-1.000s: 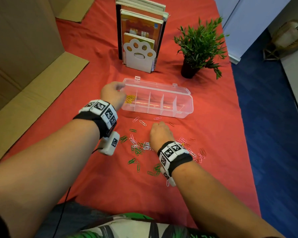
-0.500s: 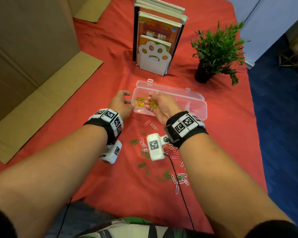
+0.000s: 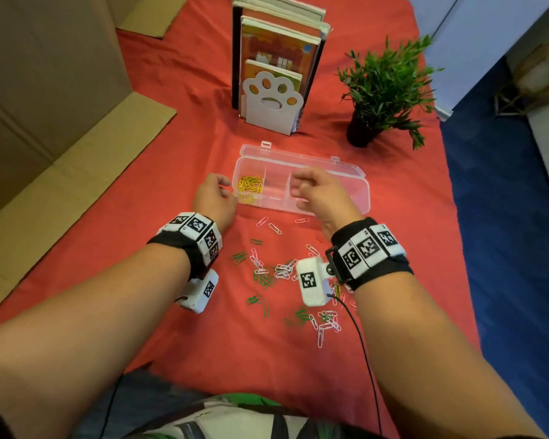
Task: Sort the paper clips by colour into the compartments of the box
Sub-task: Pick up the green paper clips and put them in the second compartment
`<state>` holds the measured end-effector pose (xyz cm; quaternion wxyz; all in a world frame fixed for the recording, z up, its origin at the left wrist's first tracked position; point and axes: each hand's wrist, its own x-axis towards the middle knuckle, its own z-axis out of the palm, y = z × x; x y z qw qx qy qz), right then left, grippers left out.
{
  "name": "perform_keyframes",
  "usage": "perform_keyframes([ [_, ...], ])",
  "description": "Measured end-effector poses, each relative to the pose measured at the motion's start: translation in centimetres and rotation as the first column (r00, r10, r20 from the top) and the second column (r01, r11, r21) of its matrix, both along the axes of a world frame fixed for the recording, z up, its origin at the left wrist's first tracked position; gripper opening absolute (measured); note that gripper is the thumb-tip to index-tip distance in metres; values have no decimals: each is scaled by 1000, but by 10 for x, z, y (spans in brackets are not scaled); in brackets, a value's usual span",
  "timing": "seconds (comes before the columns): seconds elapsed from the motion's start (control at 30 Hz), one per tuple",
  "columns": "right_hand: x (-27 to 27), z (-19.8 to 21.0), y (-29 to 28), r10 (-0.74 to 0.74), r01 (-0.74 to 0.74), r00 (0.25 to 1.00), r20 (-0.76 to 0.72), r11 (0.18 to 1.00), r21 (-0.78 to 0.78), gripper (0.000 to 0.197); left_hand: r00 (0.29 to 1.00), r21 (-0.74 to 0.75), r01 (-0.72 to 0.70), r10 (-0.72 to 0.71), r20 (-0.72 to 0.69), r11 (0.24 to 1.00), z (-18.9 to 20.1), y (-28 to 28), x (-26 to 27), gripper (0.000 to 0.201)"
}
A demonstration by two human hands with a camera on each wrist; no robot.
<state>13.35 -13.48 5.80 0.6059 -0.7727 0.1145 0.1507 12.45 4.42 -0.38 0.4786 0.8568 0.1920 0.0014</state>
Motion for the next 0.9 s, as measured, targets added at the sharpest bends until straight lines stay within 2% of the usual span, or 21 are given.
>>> perform_keyframes([
  [0.07, -15, -6, -28, 3, 0, 1000, 22, 991, -134, 32, 997, 61, 75, -76, 16, 995, 0, -9, -14, 20],
  [0.17, -44, -14, -72, 18, -10, 1000, 19, 923, -385, 24, 965, 123, 261, -262, -13, 957, 1, -32, -40, 17],
  [0.33, -92, -39, -128, 6, -70, 995, -104, 775, -628, 22, 822, 192, 569, -561, -98, 800, 1, -80, -73, 17],
  [0.47, -117, -57, -139, 50, -102, 994, -95, 712, -695, 26, 671, 239, 739, -723, -168, 630, -6, -117, -86, 19],
  [0.6, -125, -73, -131, 221, -144, 975, 33, 733, -664, 45, 540, 278, 828, -826, -164, 486, -14, -145, -95, 24],
  [0.67, -125, -80, -127, 284, -187, 958, 29, 701, -688, 52, 493, 317, 847, -854, -167, 427, -20, -152, -98, 26],
  [0.73, -125, -85, -126, 316, -200, 949, 10, 625, -755, 44, 472, 358, 849, -861, -189, 387, -22, -154, -98, 27],
  [0.8, -124, -88, -129, 314, -173, 949, 19, 573, -801, 27, 487, 373, 840, -850, -199, 394, -22, -150, -96, 24],
  [0.9, -121, -88, -133, 282, -156, 959, 30, 613, -775, 8, 523, 369, 830, -815, -252, 419, -21, -137, -90, 19],
])
